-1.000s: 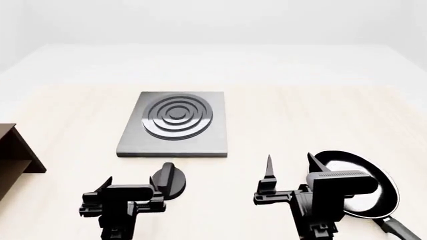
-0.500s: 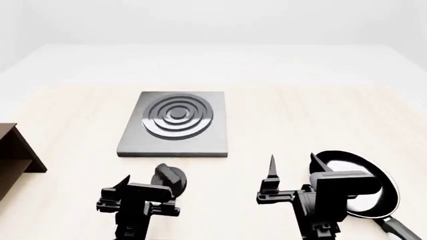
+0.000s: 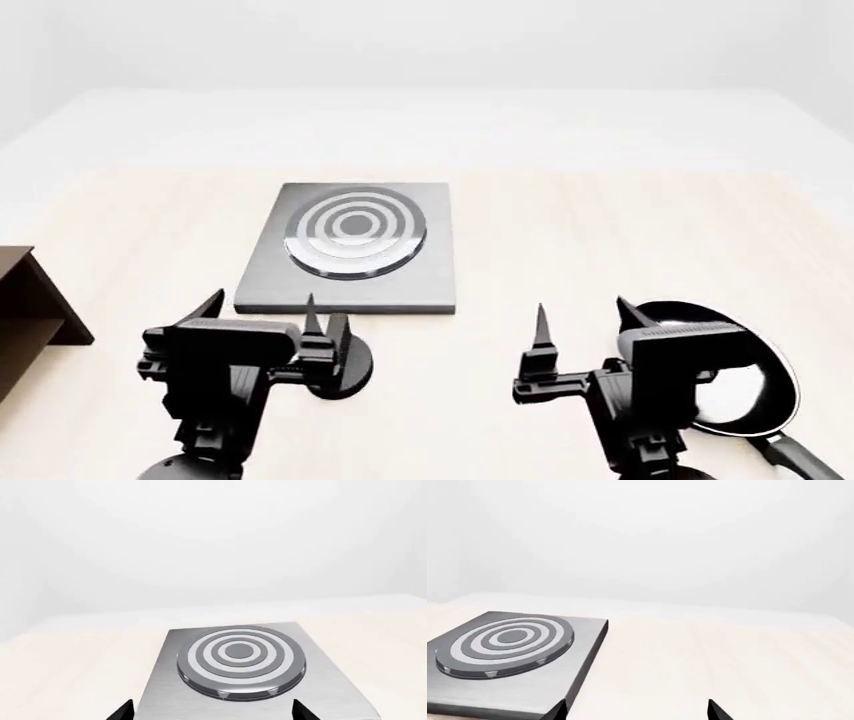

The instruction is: Turn on the stove and put the frying pan on it.

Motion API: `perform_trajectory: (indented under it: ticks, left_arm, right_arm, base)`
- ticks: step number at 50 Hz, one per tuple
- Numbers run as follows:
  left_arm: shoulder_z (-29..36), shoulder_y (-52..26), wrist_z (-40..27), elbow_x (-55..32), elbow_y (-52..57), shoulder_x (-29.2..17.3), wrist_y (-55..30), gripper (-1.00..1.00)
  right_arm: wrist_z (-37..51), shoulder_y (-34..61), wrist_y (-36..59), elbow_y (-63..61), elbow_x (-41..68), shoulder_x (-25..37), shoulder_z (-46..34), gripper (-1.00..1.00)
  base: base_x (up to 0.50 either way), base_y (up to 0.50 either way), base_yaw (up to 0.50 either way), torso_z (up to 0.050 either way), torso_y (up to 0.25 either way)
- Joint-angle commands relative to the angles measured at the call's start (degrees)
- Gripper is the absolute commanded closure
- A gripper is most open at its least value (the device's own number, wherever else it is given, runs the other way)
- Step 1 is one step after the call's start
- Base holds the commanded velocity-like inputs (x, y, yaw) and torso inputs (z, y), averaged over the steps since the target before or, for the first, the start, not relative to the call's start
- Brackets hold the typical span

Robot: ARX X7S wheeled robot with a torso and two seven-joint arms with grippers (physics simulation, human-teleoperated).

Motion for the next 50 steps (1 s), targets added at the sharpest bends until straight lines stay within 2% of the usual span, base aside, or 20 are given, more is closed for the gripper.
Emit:
perform_trajectory:
  ticks: [1,4,9,14,17,22,29,31,36,37,39,44,46,50]
  left_arm:
    - [-1.5,2.0,-1.4,0.4,4.1,-1.7,-1.3,-1.00]
    - [-2.0,2.2,-1.3,0.1,3.6,-1.8,-0.9,-1.00]
    - [-2.4,2.4,-1.2,-0.4,3.6,-2.1,-0.5,-1.00]
    - [-2.6,2.5,-0.7,-0.9,2.7,-2.3,0.6,-1.00]
    - [-2.5,2.7,-0.7,-0.7,2.5,-2.4,1.6,-1.00]
    - [-2.5,3.2,-0.5,-0.4,1.0,-2.6,3.9,-1.00]
    - [-3.3,4.0,-0.2,-1.4,0.7,-2.8,5.3,-1.00]
    - [-3.3,4.1,-0.2,-1.3,0.4,-2.7,5.7,-1.00]
    - [-3.2,4.3,0.1,-1.6,-1.0,-2.6,7.0,-1.00]
    - [-3.2,4.4,0.2,-1.7,-1.1,-2.6,7.1,-1.00]
    - [-3.2,4.3,0.2,-1.7,-1.7,-2.7,7.3,-1.00]
    - [-3.2,4.6,0.3,-2.0,-1.8,-2.7,7.6,-1.00]
    - [-3.0,4.9,0.3,-1.8,-2.5,-2.7,8.1,-1.00]
    - [-3.0,5.0,0.1,-2.1,-2.4,-2.8,7.9,-1.00]
  right_arm:
    - [-4.1,4.2,9.7,-6.2,6.1,4.0,0.0,-1.00]
    - [-5.7,6.8,15.5,-8.3,10.9,5.2,1.3,-1.00]
    - [-4.8,13.3,25.8,-12.4,12.4,8.8,0.3,-1.00]
    - [-5.8,18.6,32.8,-12.8,11.7,13.9,-3.9,-1.00]
    - [-7.3,19.9,33.4,-13.3,10.5,17.7,-6.5,-1.00]
    - [-10.2,20.6,34.8,-13.8,12.7,20.7,-4.5,-1.00]
    - [-10.3,24.0,39.6,-16.8,9.2,28.5,-12.1,-1.00]
    - [-11.0,25.1,41.5,-16.6,9.8,29.0,-12.3,-1.00]
    - [-13.5,30.9,45.6,-15.3,8.8,32.5,-19.1,-1.00]
    - [-14.9,33.0,46.1,-13.8,7.8,34.2,-23.4,-1.00]
    - [-15.9,35.6,48.3,-11.0,7.0,34.5,-26.8,-1.00]
    - [-18.7,39.2,50.6,-8.2,7.0,35.6,-31.4,-1.00]
    - [-22.9,42.4,50.3,-7.8,6.0,39.3,-39.6,-1.00]
    - [-26.3,44.9,52.3,-6.8,6.4,41.1,-43.7,-1.00]
  base:
    - [0.00,0.00,0.00,0.000,0.000]
    - [0.00,0.00,0.00,0.000,0.000]
    - [0.00,0.00,0.00,0.000,0.000]
    - [0.00,0.00,0.00,0.000,0.000]
    - [0.00,0.00,0.00,0.000,0.000]
    - [0.00,0.00,0.00,0.000,0.000]
    - [0.00,0.00,0.00,0.000,0.000]
    - [0.00,0.00,0.00,0.000,0.000]
    - [0.00,0.00,0.00,0.000,0.000]
    - [0.00,0.00,0.00,0.000,0.000]
    - [0.00,0.00,0.00,0.000,0.000]
    - [0.00,0.00,0.00,0.000,0.000]
    - [0.00,0.00,0.00,0.000,0.000]
    - [0.00,0.00,0.00,0.000,0.000]
